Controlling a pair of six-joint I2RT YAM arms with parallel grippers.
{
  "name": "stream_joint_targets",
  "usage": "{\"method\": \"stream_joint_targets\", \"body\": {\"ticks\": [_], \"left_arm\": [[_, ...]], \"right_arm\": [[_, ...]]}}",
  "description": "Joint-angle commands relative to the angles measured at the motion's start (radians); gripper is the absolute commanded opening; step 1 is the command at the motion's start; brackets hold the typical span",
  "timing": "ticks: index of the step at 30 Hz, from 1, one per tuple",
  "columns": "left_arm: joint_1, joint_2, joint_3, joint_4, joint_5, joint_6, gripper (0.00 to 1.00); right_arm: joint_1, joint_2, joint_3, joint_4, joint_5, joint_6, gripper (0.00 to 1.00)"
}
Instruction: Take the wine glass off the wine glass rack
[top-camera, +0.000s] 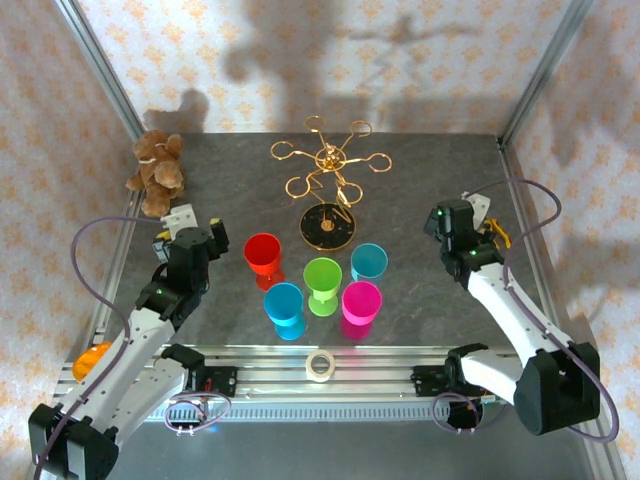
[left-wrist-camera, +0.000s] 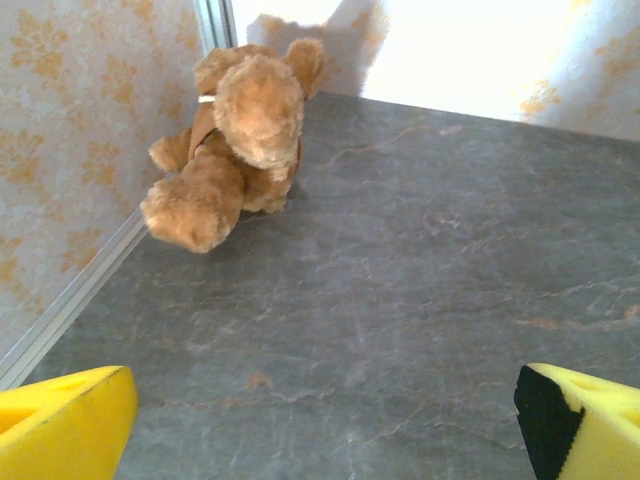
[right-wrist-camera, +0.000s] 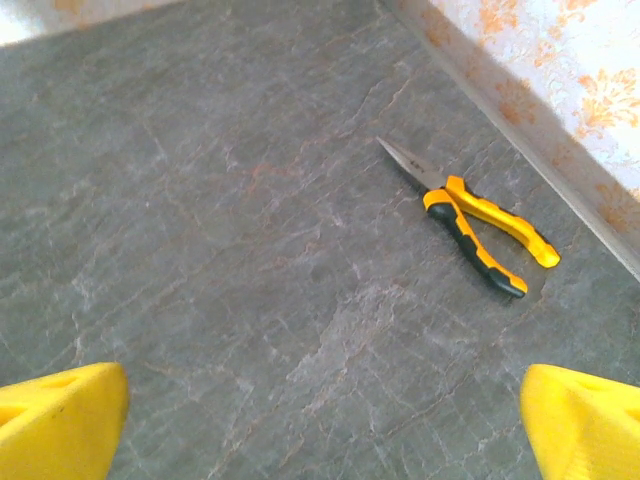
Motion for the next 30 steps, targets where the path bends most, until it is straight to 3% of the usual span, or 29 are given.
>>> {"method": "stream_joint_targets", "body": {"ticks": [1, 11, 17, 23, 25, 30], "left_arm": [[0.011, 0.038, -0.012, 0.122, 0.025, 0.055, 0.99], [0.054, 0.191, 0.004, 0.301, 0.017, 0.188, 0.99], [0.119, 0.305, -0.076, 0.499, 0.113, 0.209, 0.99], [0.243, 0.401, -0.161, 0.732, 0.301, 0.192, 0.99], [0.276, 0.437, -0.180, 0.794, 0.342, 0.186, 0.99], [0.293, 0.518, -0.211, 0.915, 0.407, 0.238, 0.99]], "right_arm": [[-0.027, -0.007, -0.021, 0.083, -0.001, 0.005, 1.00], [-0.046, 0.157, -0.021, 0.252, 0.084, -0.121, 1.00], [-0.060, 0.263, -0.067, 0.459, 0.136, -0.171, 1.00], [-0.156, 0.348, -0.109, 0.628, 0.043, -0.157, 1.00], [-0.162, 0.368, -0.126, 0.674, 0.064, -0.148, 1.00], [-0.171, 0.415, -0.164, 0.769, -0.030, -0.175, 1.00]]}}
